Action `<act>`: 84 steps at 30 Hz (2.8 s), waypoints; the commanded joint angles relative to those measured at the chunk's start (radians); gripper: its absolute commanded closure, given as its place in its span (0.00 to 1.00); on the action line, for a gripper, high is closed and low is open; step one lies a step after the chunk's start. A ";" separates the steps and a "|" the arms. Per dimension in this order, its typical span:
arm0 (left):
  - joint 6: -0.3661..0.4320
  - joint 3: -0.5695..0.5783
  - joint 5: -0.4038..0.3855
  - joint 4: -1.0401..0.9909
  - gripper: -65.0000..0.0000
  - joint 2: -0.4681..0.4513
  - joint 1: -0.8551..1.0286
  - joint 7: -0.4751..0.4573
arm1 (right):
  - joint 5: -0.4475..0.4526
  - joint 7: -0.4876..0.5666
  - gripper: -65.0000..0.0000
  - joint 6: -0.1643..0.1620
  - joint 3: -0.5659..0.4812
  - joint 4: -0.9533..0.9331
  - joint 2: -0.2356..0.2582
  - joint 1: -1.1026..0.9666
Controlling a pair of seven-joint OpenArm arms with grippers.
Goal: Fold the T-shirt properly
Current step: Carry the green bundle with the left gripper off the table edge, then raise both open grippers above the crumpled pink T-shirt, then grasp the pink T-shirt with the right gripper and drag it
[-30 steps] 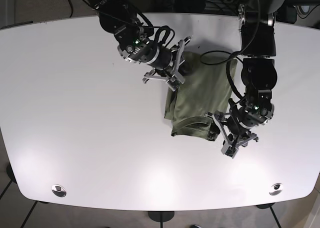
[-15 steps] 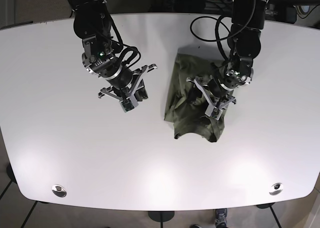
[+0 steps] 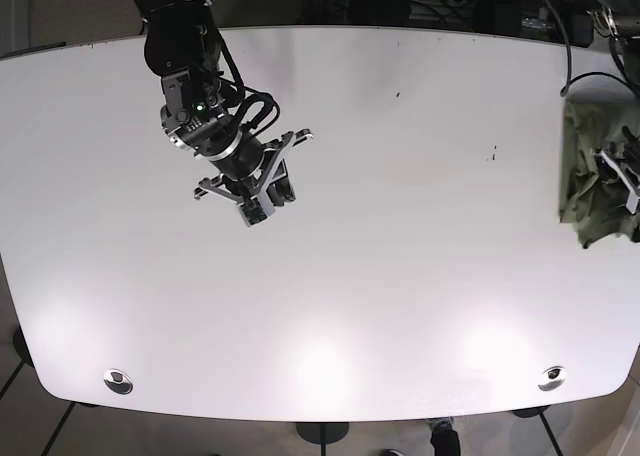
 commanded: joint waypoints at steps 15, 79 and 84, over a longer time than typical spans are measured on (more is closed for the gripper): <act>-0.074 -0.201 0.033 0.516 0.52 -0.101 0.151 0.130 | 0.004 0.033 0.89 0.003 0.001 0.171 0.017 -0.105; -0.074 -0.457 0.346 1.341 0.52 0.758 0.360 0.389 | -0.003 0.406 0.97 0.041 -0.145 -0.545 -0.035 0.225; -0.074 -0.457 0.346 1.340 0.52 0.758 0.365 0.390 | -0.002 0.337 0.97 0.040 -0.071 -0.215 0.057 -0.063</act>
